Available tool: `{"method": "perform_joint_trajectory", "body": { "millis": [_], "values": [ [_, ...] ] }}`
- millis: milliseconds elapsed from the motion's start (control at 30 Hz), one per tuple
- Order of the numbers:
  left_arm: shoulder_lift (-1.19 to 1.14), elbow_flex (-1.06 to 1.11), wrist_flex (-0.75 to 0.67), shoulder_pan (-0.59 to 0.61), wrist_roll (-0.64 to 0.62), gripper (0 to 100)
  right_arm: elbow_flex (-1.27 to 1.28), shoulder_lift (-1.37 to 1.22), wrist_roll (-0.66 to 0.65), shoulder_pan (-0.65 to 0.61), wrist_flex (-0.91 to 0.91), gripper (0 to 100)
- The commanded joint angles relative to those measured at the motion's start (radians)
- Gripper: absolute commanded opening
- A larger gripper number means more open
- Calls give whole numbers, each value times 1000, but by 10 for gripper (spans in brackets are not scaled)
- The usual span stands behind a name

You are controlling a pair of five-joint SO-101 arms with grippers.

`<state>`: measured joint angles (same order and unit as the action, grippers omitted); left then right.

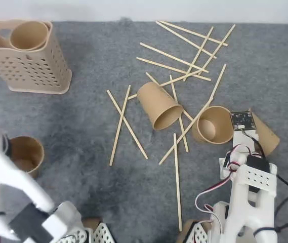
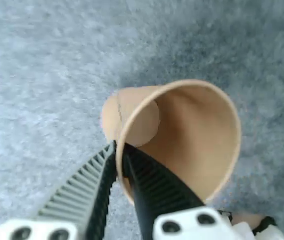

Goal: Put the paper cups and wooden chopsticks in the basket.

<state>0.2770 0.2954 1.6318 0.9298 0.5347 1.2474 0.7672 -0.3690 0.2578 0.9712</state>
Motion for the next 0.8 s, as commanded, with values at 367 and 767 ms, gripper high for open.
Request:
{"method": "perform_joint_trajectory", "body": {
  "millis": [367,767],
  "values": [
    [91,-332,69,-71,-508,12,-8,30,-18,10,-5,62],
    [87,-796,77,-457,-1083,13,-8,25,-20,8,-8,61]
  ]
}}
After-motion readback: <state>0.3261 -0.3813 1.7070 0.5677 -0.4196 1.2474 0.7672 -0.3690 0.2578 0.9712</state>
